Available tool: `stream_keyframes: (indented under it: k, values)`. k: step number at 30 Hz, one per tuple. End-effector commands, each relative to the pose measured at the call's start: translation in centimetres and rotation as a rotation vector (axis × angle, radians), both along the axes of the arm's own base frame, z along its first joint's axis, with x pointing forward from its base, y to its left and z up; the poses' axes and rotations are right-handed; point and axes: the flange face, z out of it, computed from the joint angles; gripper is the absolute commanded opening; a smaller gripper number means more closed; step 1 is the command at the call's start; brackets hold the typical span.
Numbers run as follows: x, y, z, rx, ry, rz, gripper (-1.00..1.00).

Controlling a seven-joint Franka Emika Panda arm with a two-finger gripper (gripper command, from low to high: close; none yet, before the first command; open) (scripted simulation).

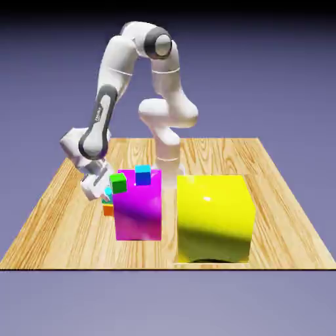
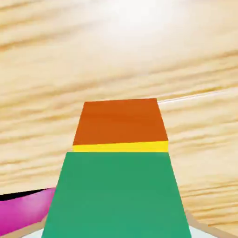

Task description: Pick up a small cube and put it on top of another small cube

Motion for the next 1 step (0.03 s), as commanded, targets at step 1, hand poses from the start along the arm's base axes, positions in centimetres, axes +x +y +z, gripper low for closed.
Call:
stream_keyframes:
  k: [1]
  values:
    - [0.07,-0.49,1.13,0.001,-0.003,0.001,1.0]
